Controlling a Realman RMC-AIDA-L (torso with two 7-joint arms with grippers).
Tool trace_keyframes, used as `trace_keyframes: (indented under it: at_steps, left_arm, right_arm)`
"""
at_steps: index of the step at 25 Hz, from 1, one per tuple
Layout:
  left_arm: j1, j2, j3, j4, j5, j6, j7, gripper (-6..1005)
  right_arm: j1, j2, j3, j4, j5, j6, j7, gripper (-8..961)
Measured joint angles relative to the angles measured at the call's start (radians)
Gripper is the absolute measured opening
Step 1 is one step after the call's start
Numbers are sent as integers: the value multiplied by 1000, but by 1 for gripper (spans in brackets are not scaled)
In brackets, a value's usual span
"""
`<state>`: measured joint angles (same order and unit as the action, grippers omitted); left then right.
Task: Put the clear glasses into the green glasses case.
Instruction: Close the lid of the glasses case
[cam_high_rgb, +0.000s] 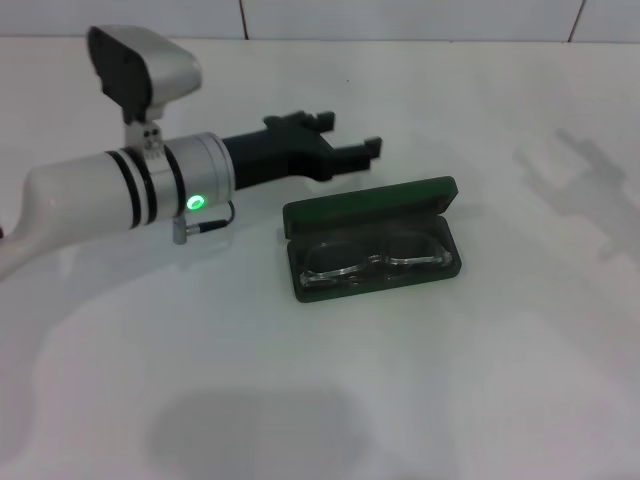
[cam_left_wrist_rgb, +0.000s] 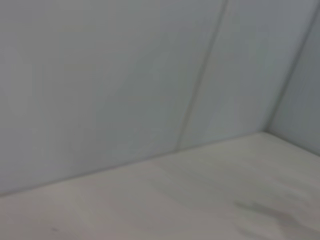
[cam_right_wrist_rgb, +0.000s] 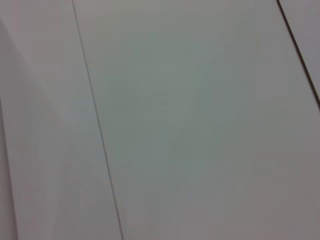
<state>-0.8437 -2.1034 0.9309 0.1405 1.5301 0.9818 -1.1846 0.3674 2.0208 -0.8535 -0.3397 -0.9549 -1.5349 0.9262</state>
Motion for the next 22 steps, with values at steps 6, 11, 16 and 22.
trace_keyframes:
  at_steps: [6, 11, 16, 22]
  left_arm:
    - [9, -4, 74, -8, -6, 13, -13, 853]
    - [27, -5, 79, -45, -9, 35, 17, 853]
    - [64, -4, 80, -69, -63, 72, 106, 853]
    - [93, -4, 76, -91, -107, 121, 214, 853]
  right_arm:
    - [6, -1, 0, 3, -4, 22, -1, 730]
    - [18, -1, 0, 4, -8, 26, -2, 729]
    - [27, 1, -1, 5, -9, 39, -2, 728]
    - [34, 1, -3, 5, -10, 41, 0, 728]
